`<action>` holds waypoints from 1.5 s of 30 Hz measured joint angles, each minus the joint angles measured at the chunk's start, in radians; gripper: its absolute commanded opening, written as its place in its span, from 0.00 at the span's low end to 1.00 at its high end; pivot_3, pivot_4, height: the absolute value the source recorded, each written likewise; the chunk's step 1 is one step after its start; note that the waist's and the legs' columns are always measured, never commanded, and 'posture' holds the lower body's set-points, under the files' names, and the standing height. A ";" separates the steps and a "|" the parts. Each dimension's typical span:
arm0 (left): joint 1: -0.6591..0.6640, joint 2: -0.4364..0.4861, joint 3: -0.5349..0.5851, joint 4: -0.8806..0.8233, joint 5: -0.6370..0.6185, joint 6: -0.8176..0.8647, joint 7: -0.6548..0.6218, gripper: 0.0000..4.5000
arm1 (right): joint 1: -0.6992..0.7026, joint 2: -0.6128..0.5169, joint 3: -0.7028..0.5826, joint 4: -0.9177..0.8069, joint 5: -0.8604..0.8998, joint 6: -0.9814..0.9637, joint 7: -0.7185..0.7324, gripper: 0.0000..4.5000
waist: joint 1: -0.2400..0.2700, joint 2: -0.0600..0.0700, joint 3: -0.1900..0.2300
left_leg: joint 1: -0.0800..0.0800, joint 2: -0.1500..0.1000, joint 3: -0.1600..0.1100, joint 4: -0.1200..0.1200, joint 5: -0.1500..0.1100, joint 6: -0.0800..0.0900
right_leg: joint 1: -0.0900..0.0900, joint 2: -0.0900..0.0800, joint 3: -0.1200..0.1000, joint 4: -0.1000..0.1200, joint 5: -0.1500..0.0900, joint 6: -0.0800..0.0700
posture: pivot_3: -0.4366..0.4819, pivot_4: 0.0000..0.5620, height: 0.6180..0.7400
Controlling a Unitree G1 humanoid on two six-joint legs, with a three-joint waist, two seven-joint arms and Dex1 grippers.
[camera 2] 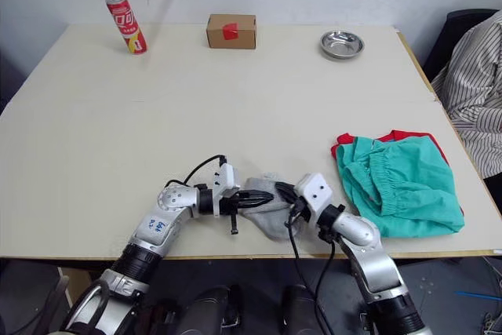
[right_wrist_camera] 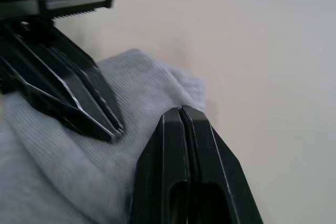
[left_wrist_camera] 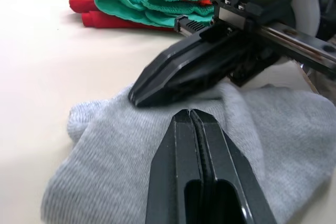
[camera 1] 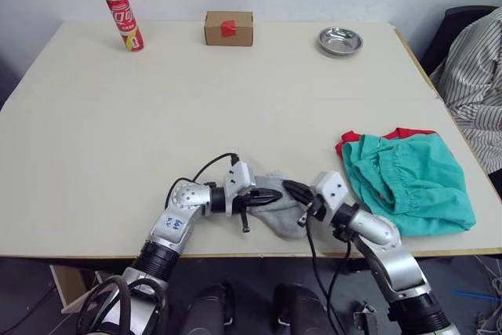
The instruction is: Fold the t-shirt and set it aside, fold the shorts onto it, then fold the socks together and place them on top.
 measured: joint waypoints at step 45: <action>-0.018 0.010 0.088 0.008 -0.086 0.023 -0.035 0.01 | 0.306 -0.252 -0.099 -0.432 0.326 0.420 0.139 0.00 | 0.026 0.000 0.000 | -0.001 0.001 0.000 0.001 -0.006 0.003 | 0.000 0.000 0.000 -0.004 0.000 0.000 | 0.48 0.27 1.00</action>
